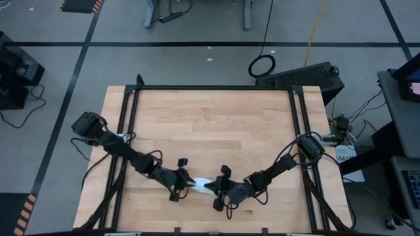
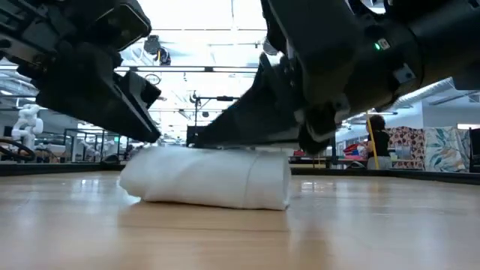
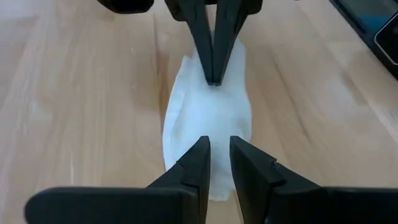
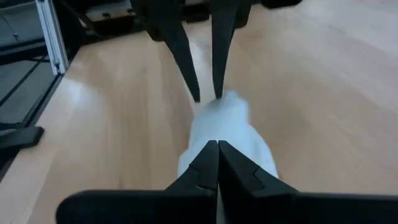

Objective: Roll napkin
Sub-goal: Roll the white table napkin, then return to Home Position

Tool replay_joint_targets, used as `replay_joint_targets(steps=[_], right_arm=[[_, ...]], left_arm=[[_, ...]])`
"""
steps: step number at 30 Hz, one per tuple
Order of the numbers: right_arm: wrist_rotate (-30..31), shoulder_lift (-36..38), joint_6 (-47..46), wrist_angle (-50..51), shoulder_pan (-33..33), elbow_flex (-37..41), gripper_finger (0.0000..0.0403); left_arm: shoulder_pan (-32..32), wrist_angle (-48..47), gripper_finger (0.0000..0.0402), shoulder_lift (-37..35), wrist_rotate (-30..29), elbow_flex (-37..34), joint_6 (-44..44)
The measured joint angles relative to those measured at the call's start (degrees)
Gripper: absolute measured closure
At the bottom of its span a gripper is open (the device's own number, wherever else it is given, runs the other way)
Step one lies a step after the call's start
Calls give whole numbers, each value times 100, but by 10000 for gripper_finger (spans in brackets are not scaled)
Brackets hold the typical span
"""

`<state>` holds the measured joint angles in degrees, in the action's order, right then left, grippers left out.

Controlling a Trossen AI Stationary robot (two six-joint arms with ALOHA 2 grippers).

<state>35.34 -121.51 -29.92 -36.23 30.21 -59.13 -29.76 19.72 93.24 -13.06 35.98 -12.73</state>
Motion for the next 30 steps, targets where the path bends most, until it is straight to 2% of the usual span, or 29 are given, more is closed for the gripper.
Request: replay_joint_targets(steps=[12,18,23,27,30], right_arm=[[28,183,270,60,-2,-11,403],[42,376,250,539,279,-17,403],[386,1174,236,1826,529,-17,403],[824,1965,601,3077,659,-20,403],[945,2523,1010,3926,648,20,403]], left_arm=[[11,37,334,-305,-92,-1,112],[-147,13,334,-330,-101,-1,-46],[-357,93,334,-593,-247,1,-44],[-403,45,334,-926,-1050,11,-198],[-304,14,334,-966,-1198,101,514]])
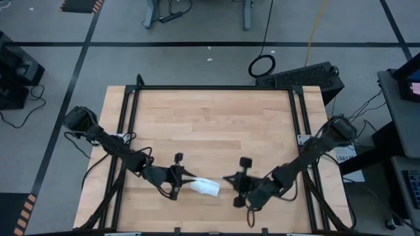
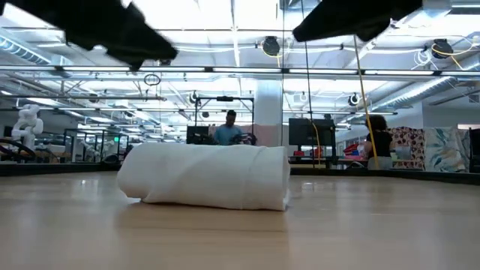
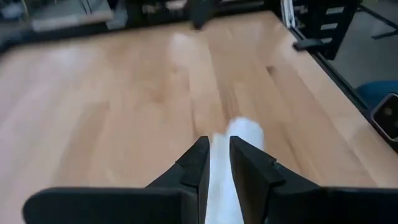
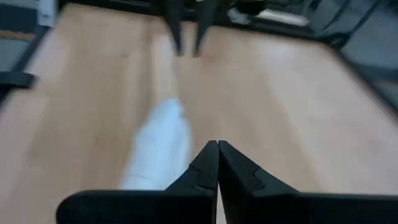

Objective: Roll napkin
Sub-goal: Return to Home Position

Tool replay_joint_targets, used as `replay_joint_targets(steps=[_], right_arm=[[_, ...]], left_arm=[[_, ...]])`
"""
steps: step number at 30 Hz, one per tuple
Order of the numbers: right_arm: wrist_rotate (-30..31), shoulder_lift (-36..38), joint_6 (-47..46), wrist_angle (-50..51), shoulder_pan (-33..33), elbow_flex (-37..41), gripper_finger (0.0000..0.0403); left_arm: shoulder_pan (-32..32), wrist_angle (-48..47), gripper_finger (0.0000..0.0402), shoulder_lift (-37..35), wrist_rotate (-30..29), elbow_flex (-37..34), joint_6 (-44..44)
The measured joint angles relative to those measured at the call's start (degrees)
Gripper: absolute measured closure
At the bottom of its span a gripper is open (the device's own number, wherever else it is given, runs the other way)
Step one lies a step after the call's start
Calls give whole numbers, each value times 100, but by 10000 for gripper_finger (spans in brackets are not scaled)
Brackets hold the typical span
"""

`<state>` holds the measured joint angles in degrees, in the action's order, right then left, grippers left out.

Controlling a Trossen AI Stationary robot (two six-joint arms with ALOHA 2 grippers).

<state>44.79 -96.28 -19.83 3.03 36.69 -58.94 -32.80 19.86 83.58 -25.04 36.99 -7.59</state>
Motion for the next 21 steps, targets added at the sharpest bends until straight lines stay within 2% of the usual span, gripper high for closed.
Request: replay_joint_targets(steps=[3,6,8,14,17,21], right_arm=[[25,578,451,263,-99,351,403],[-69,1196,822,-43,-279,1067,403],[-418,1594,1034,-509,-489,1627,403],[-1638,2505,1543,-2316,-1066,3202,403],[-1796,2869,1594,-2789,-1222,3854,403],[-1818,3392,1495,-3296,-1304,4604,403]], left_arm=[[139,71,334,-11,-186,95,333],[404,94,334,-19,-293,110,347],[585,117,334,-19,-256,87,396],[1287,1176,334,-14,721,-309,677],[1508,1658,334,-19,955,-489,806],[1682,1704,350,-16,975,-607,990]])
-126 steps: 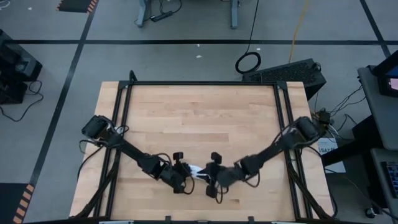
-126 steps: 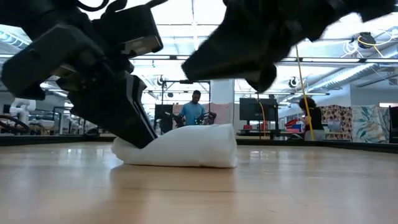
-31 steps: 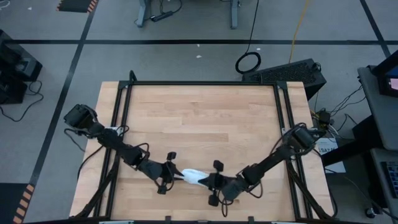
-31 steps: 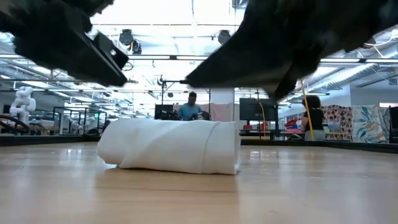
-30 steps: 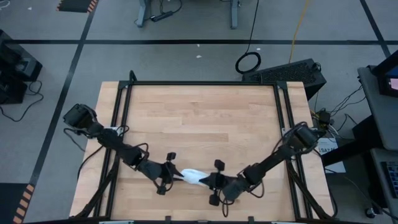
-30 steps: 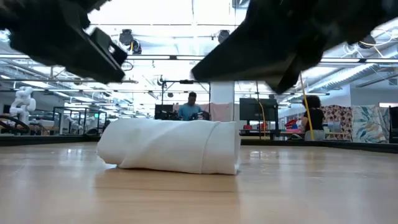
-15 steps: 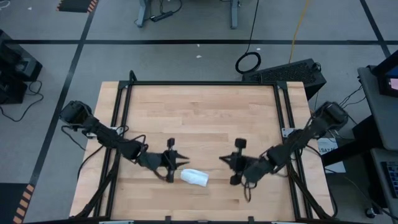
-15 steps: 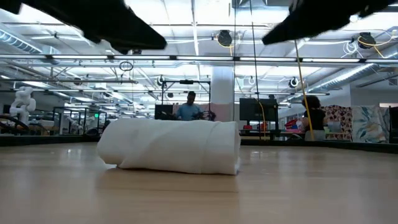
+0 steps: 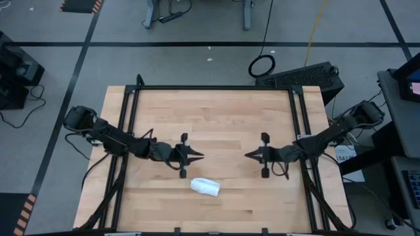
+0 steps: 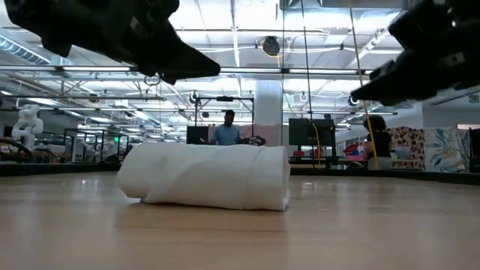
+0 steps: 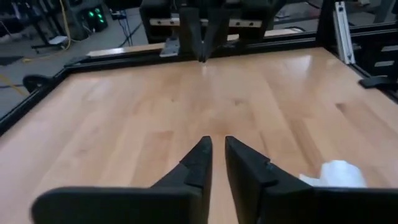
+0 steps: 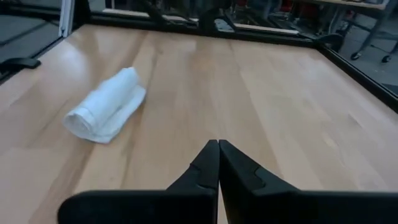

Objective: Roll napkin
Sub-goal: Return to Home Position

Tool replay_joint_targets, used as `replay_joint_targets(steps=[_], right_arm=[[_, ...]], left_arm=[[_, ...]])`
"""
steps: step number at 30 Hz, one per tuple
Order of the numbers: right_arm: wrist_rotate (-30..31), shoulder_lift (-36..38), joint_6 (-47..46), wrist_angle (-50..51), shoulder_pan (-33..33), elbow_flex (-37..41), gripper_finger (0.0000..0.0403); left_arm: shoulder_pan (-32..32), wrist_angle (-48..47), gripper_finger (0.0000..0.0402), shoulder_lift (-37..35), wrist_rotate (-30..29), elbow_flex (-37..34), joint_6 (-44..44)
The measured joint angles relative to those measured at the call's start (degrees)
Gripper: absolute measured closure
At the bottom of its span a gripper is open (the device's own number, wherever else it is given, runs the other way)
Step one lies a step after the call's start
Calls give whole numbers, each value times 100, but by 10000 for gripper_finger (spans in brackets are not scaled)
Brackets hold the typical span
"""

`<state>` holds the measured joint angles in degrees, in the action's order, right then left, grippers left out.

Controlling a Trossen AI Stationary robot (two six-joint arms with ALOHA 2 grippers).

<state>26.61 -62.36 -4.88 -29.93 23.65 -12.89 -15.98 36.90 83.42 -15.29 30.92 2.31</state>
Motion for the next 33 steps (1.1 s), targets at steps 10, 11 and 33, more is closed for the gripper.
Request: replay_joint_targets(steps=[10,11,33], right_arm=[[-714,1113,258,-768,-372,1160,403],[-803,1191,304,-828,-449,1222,403],[-1189,1501,1044,-755,-1321,1212,403]], left_arm=[[364,788,398,0,356,-749,-73],[374,956,398,0,388,-844,-77],[524,2453,400,-1617,838,-3058,-256]])
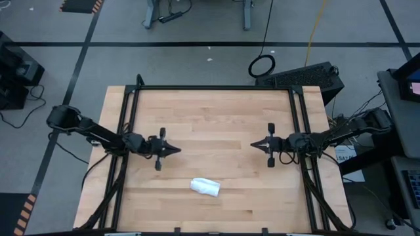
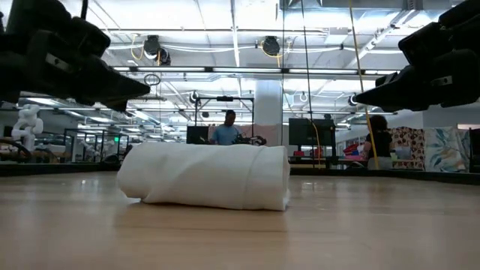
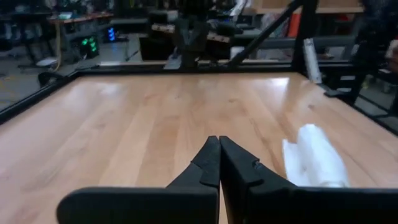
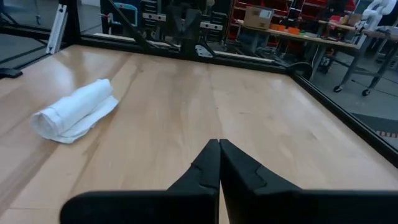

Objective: Roll napkin
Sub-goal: Return to Home Position

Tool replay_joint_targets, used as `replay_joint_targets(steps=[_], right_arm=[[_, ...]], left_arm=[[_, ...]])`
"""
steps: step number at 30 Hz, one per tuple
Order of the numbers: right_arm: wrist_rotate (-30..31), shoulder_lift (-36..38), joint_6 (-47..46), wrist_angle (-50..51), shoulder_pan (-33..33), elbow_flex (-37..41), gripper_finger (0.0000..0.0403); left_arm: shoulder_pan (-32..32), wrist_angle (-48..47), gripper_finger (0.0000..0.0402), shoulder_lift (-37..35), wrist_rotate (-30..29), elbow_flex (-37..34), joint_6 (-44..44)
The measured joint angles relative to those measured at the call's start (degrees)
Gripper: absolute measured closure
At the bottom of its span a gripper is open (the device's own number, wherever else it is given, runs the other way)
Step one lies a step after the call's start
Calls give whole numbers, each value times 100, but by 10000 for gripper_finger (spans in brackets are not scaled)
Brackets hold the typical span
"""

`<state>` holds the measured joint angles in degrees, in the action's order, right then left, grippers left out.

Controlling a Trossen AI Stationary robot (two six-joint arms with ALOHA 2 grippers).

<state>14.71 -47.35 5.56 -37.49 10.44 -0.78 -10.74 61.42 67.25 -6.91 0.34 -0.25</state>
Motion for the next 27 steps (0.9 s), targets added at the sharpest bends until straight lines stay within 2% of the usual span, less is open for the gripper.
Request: replay_joint_targets(steps=[5,9,18,27], right_arm=[[-4,22,-55,-49,0,-2,403],[3,233,-47,163,0,-2,403],[-14,1237,17,1245,0,-2,403],[-777,2434,214,1927,-20,-2,403]], left_arm=[[179,-254,400,-388,392,0,232],[283,-941,400,-882,514,0,259],[291,-2351,400,-2030,526,-2,70],[291,-3016,400,-2729,526,-2,65]])
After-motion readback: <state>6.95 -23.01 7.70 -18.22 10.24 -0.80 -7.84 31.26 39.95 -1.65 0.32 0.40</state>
